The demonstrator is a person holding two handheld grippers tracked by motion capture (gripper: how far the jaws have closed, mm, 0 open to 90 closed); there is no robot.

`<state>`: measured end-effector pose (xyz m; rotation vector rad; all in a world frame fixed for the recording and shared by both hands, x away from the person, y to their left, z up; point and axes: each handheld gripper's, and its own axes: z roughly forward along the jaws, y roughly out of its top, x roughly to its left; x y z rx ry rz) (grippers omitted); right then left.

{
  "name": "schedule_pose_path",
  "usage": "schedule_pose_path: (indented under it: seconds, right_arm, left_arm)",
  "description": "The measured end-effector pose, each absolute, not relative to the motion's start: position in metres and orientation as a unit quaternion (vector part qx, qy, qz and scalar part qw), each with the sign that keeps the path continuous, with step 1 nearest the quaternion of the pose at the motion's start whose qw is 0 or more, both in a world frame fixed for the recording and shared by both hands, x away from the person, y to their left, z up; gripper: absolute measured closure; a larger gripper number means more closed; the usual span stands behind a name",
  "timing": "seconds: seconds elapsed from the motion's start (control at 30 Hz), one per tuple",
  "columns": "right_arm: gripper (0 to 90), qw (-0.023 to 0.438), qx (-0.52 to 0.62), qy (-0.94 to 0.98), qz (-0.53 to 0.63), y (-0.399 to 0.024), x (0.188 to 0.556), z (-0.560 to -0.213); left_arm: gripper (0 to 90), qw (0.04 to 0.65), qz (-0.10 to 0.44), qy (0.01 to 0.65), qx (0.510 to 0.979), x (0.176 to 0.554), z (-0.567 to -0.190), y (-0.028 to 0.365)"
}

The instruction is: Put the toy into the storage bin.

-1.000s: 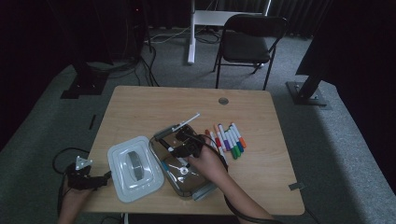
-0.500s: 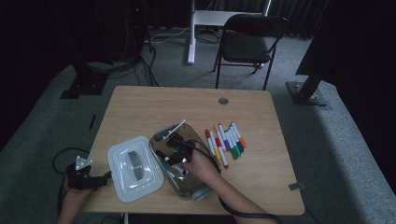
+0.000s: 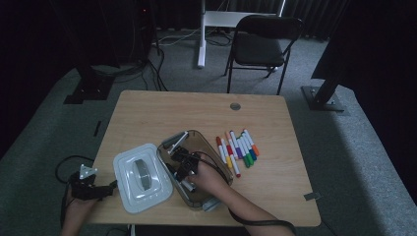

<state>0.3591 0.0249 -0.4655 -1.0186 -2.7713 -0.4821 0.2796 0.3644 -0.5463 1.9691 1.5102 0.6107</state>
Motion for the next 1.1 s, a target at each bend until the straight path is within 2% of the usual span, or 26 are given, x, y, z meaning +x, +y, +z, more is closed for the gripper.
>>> schedule_pose_path:
  seconds: [0.3,0.6,0.83,1.1]
  right_arm:
    - [75.0,0.083,-0.326,-0.933,-0.128,0.030,0.360,-0.474]
    - [68.7,0.077,-0.325,-0.934,-0.122,0.030,0.359,-0.474]
    - [66.3,0.056,-0.324,-0.932,-0.155,0.011,0.357,-0.454]
    - [61.1,0.032,-0.330,-0.917,-0.220,-0.033,0.356,-0.412]
  left_arm:
    - [0.7,0.289,0.229,0.566,0.738,0.280,-0.546,0.364]
    - [0.7,0.289,0.229,0.566,0.738,0.280,-0.546,0.364]
    - [0.7,0.289,0.229,0.566,0.737,0.280,-0.546,0.364]
    - [0.7,0.289,0.229,0.566,0.737,0.280,-0.546,0.364]
